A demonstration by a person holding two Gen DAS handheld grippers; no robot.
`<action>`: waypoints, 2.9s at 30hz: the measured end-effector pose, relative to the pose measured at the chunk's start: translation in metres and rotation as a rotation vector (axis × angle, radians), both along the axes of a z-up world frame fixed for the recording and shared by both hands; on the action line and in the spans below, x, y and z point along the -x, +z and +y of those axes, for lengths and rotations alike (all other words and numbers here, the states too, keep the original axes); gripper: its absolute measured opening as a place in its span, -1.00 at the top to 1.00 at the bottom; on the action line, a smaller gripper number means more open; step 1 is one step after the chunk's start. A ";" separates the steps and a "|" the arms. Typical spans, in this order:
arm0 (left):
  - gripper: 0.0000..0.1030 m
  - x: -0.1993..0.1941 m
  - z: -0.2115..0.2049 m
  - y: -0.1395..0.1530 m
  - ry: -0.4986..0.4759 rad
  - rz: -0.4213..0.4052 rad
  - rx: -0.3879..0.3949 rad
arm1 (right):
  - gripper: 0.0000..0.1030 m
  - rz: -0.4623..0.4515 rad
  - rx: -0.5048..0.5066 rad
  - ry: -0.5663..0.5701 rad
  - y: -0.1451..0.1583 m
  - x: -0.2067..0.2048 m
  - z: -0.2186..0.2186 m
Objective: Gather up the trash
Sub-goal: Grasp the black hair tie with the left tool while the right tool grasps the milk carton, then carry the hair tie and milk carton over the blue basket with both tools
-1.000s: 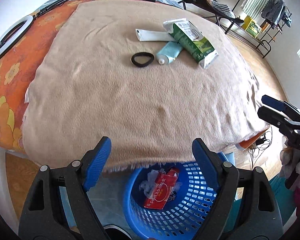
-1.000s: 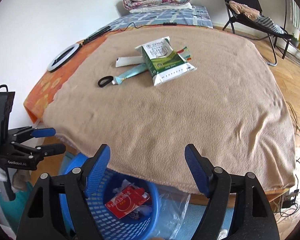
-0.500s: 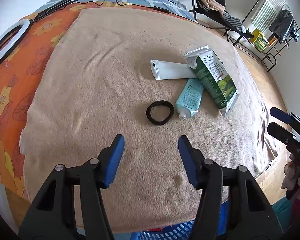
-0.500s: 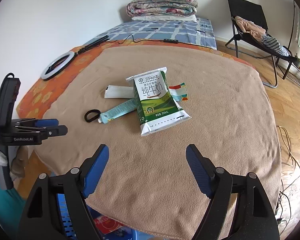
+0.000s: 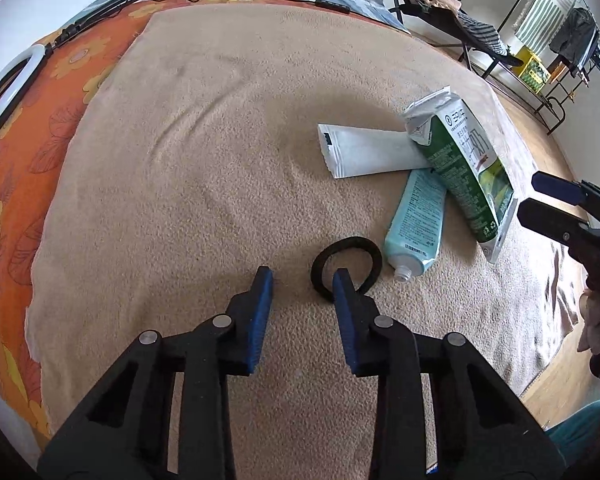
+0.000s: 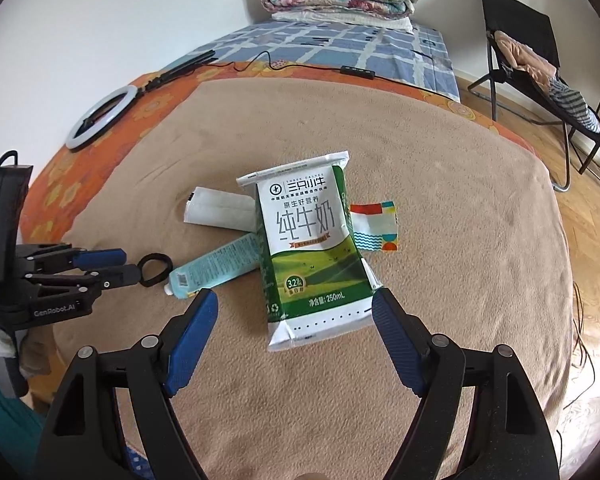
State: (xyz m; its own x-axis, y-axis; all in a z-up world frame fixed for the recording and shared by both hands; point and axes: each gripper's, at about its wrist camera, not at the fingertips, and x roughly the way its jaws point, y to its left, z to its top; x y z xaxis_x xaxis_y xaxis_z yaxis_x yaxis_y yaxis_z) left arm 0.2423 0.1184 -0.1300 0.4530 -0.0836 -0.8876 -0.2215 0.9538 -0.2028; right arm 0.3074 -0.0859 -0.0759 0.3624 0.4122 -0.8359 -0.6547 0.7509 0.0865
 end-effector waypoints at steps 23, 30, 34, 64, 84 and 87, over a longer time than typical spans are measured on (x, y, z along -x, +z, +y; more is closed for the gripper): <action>0.91 -0.003 0.000 0.006 0.001 -0.022 -0.020 | -0.54 0.017 0.149 0.029 -0.040 -0.036 0.041; 0.91 0.000 0.001 0.011 0.006 -0.032 -0.018 | -0.40 -0.037 0.179 0.046 -0.036 -0.028 0.040; 0.86 0.001 0.001 0.011 0.002 -0.028 0.010 | -0.40 -0.049 0.160 0.043 -0.031 -0.024 0.035; 0.97 0.047 -0.037 0.057 -0.068 -0.131 -0.023 | -0.40 -0.071 0.011 0.046 0.020 0.052 -0.024; 0.97 0.161 -0.077 0.053 -0.070 -0.105 0.033 | -0.40 -0.032 -0.024 0.128 0.022 0.173 -0.047; 0.97 0.172 -0.082 0.044 -0.068 -0.089 0.041 | -0.40 -0.021 -0.017 0.142 0.016 0.188 -0.049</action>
